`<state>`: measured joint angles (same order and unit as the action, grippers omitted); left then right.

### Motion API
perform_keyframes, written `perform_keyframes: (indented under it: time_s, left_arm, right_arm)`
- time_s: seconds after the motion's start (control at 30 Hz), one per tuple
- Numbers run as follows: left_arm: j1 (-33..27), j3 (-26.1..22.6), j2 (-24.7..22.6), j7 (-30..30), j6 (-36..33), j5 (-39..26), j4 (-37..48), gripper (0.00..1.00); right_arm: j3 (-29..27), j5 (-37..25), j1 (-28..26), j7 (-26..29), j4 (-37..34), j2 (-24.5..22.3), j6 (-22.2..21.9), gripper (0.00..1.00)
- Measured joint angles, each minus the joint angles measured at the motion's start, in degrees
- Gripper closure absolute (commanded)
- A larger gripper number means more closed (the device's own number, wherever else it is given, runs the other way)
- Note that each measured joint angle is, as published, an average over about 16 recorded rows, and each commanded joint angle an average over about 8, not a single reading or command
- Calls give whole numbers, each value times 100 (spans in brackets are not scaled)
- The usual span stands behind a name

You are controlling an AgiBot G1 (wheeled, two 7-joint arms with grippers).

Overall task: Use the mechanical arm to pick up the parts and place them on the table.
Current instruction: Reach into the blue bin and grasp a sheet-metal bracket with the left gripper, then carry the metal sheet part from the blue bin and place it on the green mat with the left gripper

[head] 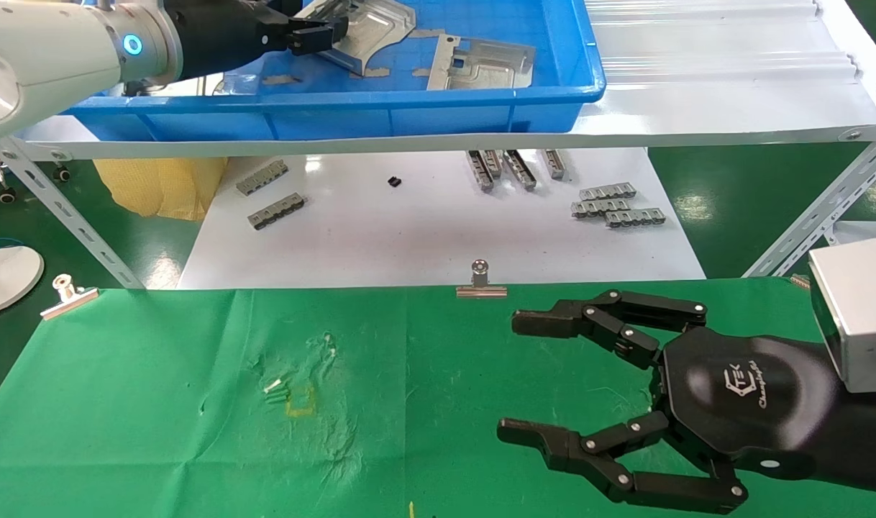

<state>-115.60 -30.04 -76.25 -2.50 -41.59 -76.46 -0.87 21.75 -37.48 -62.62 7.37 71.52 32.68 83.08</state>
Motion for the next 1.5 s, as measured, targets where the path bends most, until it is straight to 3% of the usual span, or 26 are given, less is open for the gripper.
perform_keyframes:
  time_s: [0.47,0.73,0.93,1.27,1.5]
  left_arm:
    - [68,131,39,43,145,193,-61,100]
    - [-8,298,210,288,-296,442,-238,100]
    - [-24,411,500,670,-1360,638,-430,100]
    - [258,499,1207,1599,-3908,923,-755,100]
    - [752,297,1776,2194,-4883,1178,-1398,100]
  right_arm:
    - [0,0,0,0,0,0,0,0]
    - [0,0,0,0,0,0,0,0]
    - [1,0,0,0,0,0,0,0]
    - [1,1,0,0,0,0,0,0]
    - [1,1,0,0,0,0,0,0]
